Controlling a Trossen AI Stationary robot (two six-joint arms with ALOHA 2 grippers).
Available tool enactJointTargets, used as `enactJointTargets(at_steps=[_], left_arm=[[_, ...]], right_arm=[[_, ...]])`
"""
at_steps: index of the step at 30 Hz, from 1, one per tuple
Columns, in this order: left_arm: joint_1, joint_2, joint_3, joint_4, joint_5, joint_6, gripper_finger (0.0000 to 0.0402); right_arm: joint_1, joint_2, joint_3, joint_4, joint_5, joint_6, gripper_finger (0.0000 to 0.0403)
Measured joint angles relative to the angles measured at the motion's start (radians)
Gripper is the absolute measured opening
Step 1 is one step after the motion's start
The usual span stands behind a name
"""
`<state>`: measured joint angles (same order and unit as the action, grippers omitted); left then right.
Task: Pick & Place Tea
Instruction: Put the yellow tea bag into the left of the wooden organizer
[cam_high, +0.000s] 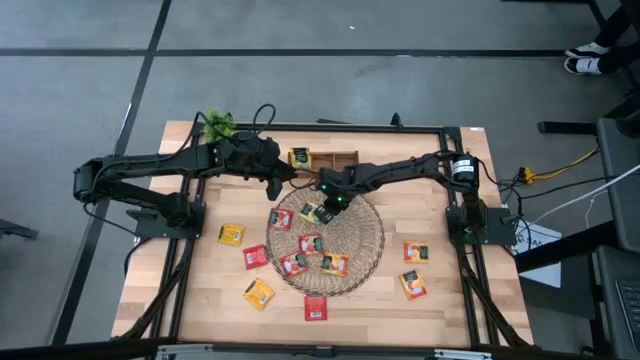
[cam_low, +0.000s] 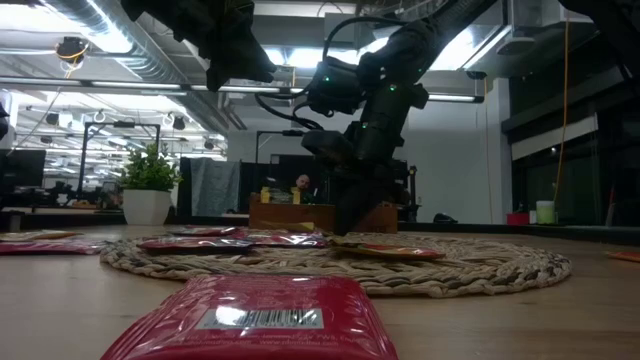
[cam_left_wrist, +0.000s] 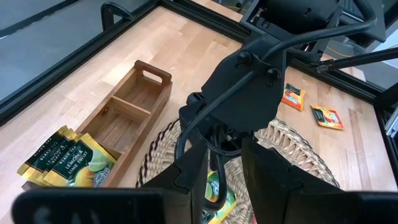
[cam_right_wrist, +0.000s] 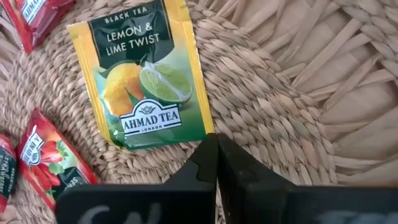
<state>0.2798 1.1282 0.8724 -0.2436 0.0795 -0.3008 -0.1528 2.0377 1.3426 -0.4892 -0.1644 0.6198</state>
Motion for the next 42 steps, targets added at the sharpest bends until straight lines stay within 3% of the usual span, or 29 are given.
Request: enactJointTargets(at_steps=[8,15,20,24,33,38,42], left_arm=[[0.0,0.0,0.0,0.0,0.01,0.016,0.0095],[0.0,-0.001,0.001,-0.003,0.024,0.051,0.0095],[-0.001,0.01,0.001,-0.011,0.073,0.05,0.01],[-0.008,0.045,0.001,-0.017,0.128,0.05,0.0129],[-0.039,0.165,0.002,-0.007,0.13,0.078,0.0233],[-0.074,0.256,0.04,-0.009,0.126,0.245,0.0246],[-0.078,0.338,0.074,-0.019,0.121,0.286,0.0243]], right_arm=[[-0.002,-0.044,0.0,-0.003,-0.057,-0.056,0.0002],[-0.006,-0.198,0.001,-0.043,-0.045,-0.159,0.0002],[0.0,-0.321,0.002,-0.083,-0.028,-0.318,0.0003],[0.009,-0.43,0.003,-0.083,0.002,-0.365,0.0007],[0.008,-0.599,0.003,-0.105,0.064,-0.336,0.001],[0.008,-0.634,0.003,-0.125,0.086,-0.327,0.0011],[0.008,-0.64,0.002,-0.132,0.086,-0.305,0.0011]])
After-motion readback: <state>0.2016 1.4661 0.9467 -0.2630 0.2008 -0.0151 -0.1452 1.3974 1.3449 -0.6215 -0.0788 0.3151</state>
